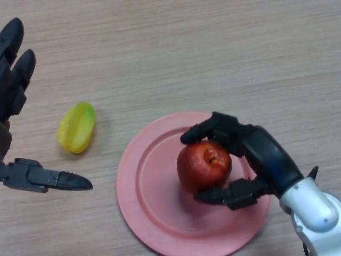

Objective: Pick up the red apple and place it on the plate

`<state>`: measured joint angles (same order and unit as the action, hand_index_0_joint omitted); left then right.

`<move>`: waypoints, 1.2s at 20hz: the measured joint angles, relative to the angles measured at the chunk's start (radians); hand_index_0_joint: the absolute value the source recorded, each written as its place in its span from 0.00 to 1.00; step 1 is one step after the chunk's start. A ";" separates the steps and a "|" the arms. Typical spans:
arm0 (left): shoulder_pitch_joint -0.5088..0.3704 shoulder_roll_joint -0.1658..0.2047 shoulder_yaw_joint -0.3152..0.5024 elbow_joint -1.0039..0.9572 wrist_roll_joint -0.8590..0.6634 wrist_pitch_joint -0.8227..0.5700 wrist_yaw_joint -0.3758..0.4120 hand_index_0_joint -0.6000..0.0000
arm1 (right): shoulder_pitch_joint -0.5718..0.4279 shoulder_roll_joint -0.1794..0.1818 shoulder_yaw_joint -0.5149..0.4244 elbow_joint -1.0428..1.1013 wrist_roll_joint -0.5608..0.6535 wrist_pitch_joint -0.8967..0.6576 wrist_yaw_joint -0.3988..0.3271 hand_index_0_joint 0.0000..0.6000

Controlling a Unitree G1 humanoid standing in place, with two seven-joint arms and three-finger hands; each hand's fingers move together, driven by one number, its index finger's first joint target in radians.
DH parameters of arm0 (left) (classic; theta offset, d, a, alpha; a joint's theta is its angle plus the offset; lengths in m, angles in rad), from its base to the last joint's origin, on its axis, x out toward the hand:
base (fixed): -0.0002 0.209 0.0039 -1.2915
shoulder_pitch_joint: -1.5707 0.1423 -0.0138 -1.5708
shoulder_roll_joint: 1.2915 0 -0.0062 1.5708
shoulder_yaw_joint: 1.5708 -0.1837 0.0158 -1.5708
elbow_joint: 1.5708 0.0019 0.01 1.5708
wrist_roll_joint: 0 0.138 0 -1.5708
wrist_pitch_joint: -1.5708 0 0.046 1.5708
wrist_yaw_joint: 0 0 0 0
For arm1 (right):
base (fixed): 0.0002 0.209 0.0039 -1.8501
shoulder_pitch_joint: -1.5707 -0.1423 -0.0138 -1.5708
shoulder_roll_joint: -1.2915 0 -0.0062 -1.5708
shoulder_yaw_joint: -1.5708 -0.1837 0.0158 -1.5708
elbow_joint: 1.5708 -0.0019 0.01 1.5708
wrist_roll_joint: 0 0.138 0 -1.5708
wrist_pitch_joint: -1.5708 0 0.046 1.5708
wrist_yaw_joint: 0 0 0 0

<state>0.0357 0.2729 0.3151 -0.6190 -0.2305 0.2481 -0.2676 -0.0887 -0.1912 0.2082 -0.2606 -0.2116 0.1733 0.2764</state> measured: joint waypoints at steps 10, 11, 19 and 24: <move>-0.055 0.033 -0.002 -0.008 -0.031 0.018 0.000 1.00 | -0.055 -0.001 -0.021 -0.182 -0.015 0.056 0.131 0.00; -0.059 0.033 -0.002 -0.009 -0.032 0.019 0.000 1.00 | -0.070 0.000 -0.051 -0.208 0.019 0.073 0.148 0.00; -0.071 0.034 -0.012 0.008 -0.036 0.034 -0.026 1.00 | -0.031 -0.090 -0.364 -0.353 0.411 0.245 0.089 0.00; -0.082 0.036 -0.013 0.023 -0.035 0.034 -0.026 1.00 | -0.019 -0.112 -0.371 -0.352 0.411 0.245 0.078 0.00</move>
<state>-0.0468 0.3093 0.3020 -0.5965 -0.2654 0.2819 -0.2936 -0.1082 -0.3034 -0.1623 -0.6125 0.1998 0.4182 0.3544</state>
